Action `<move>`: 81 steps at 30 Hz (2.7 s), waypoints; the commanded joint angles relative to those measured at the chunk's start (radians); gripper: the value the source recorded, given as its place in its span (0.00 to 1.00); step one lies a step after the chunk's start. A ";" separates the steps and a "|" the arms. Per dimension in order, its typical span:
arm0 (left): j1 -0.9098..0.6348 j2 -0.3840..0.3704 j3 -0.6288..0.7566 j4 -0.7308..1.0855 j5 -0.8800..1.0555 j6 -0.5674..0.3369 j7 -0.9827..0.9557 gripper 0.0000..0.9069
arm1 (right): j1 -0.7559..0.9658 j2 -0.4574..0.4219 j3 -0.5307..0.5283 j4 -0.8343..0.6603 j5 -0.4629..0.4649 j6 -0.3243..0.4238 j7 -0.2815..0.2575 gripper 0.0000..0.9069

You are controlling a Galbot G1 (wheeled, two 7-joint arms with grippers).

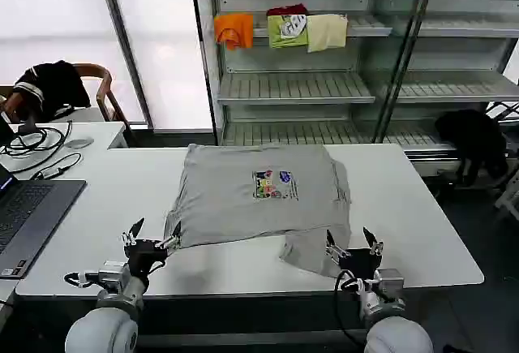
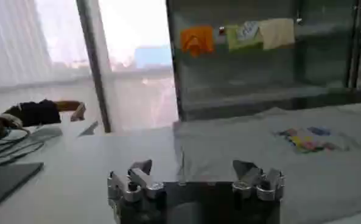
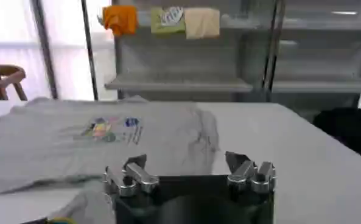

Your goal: Fold and organize the clothes.

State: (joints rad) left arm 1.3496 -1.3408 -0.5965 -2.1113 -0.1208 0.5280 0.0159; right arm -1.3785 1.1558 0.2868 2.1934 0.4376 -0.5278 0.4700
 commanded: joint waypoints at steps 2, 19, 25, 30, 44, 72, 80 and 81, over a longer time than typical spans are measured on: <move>-0.020 0.049 0.014 0.079 -0.011 0.051 0.015 1.00 | -0.021 0.001 -0.008 0.003 0.018 -0.036 0.031 1.00; -0.049 0.046 0.022 0.147 -0.085 0.050 0.019 1.00 | -0.032 0.024 -0.024 -0.008 0.004 -0.045 0.043 1.00; -0.046 0.054 0.024 0.146 -0.086 0.050 0.019 1.00 | -0.032 0.031 -0.030 -0.011 -0.006 -0.047 0.041 1.00; -0.038 0.050 0.029 0.144 -0.094 0.050 0.019 1.00 | -0.034 0.032 -0.033 -0.016 -0.007 -0.046 0.038 1.00; -0.007 0.045 0.037 0.147 -0.082 0.050 0.020 0.02 | -0.054 0.035 -0.039 -0.055 0.005 -0.005 0.021 0.00; -0.009 0.013 0.022 0.039 -0.098 0.046 0.011 0.02 | -0.055 0.025 -0.007 0.014 -0.013 0.129 -0.045 0.00; -0.066 -0.003 0.010 0.020 -0.126 0.018 0.006 0.01 | 0.024 0.062 0.012 -0.017 -0.091 0.202 -0.094 0.00; -0.081 -0.004 0.010 0.027 -0.130 0.016 0.006 0.02 | 0.037 0.064 0.013 -0.025 -0.092 0.207 -0.099 0.00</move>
State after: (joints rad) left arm 1.3232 -1.3407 -0.5838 -2.0517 -0.2265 0.5682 0.0223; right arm -1.3772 1.2126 0.2951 2.1729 0.3813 -0.3606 0.3909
